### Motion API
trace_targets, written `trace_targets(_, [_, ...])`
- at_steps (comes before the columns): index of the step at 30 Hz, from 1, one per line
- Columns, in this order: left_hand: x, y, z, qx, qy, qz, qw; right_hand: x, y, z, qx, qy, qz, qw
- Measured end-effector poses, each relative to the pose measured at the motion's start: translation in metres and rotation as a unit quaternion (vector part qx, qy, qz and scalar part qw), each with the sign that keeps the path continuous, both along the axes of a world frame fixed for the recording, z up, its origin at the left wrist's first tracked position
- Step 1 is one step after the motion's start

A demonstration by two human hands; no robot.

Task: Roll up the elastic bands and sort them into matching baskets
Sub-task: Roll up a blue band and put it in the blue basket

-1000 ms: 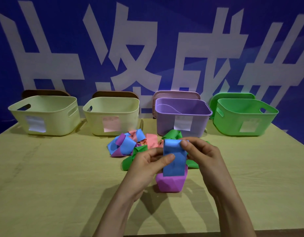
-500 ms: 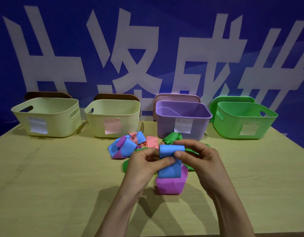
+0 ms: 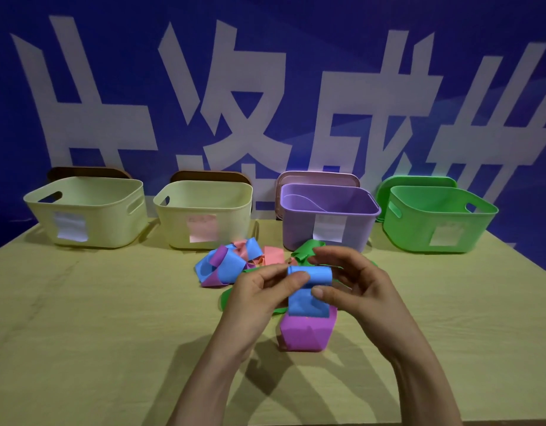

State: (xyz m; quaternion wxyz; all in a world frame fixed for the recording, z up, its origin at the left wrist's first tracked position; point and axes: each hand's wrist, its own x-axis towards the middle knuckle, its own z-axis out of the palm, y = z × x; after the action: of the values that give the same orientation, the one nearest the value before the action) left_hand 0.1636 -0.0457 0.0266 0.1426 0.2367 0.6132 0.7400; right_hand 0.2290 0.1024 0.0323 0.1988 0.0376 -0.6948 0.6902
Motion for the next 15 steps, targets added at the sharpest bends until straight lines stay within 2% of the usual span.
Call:
trace_targets(5, [-0.0011, 0.0010, -0.0046, -0.027, 0.031, 0.018, 0.999, 0.0005, 0.0018, 0.0024, 0.068, -0.036, -0.057, 0.995])
trace_targets(11, [-0.0019, 0.0022, -0.0054, -0.006, 0.002, -0.018, 1.000, -0.0006, 0.0032, -0.0016, 0.013, -0.006, -0.058, 0.998])
trace_targets(15, [-0.0003, 0.0036, -0.0040, 0.039, -0.070, -0.037, 0.996, -0.0023, 0.0053, -0.0043, -0.021, 0.010, -0.061, 0.998])
